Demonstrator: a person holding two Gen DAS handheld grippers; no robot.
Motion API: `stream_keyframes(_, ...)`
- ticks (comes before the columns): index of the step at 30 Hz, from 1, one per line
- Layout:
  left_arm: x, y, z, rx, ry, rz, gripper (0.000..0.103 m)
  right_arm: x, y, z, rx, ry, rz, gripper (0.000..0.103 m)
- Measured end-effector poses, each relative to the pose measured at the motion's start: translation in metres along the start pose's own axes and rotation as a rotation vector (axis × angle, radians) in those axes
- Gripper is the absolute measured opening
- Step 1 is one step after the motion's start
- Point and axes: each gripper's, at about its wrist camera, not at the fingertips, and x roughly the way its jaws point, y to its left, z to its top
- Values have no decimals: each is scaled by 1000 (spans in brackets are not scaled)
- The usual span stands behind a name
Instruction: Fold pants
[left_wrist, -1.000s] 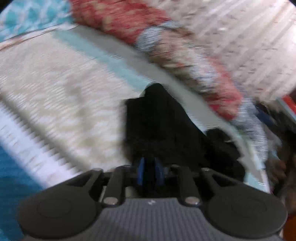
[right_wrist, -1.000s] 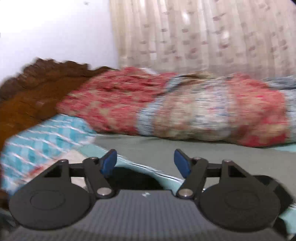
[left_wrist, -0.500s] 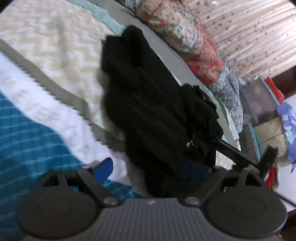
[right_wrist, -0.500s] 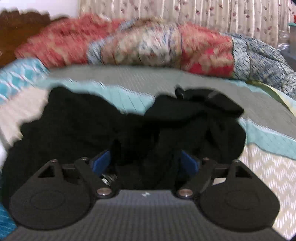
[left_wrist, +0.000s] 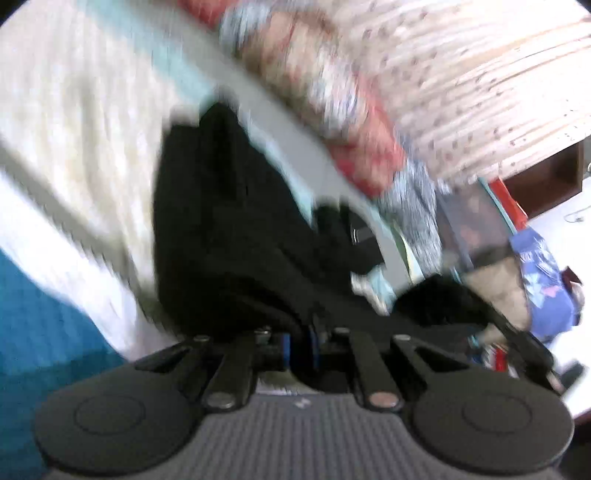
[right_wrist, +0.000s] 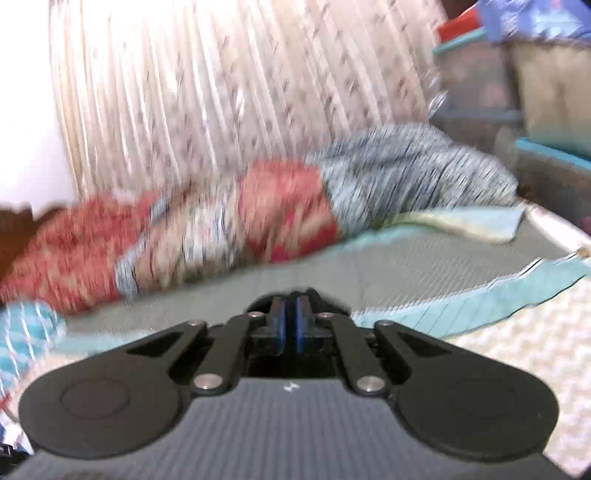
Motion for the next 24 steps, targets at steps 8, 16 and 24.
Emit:
stream_keyframes(8,-60,12,-3,31,-43,118,8,-62,-47,-46,182,-12,-210,5)
stream_keyframes(16,-42,38,-12,-96,17,175,8,-83,-110,-67,315,-40,-422,2)
stream_keyframes(24,-34,27,-8,-66,17,196,9,-73,-93,-92,157,130,-387,63)
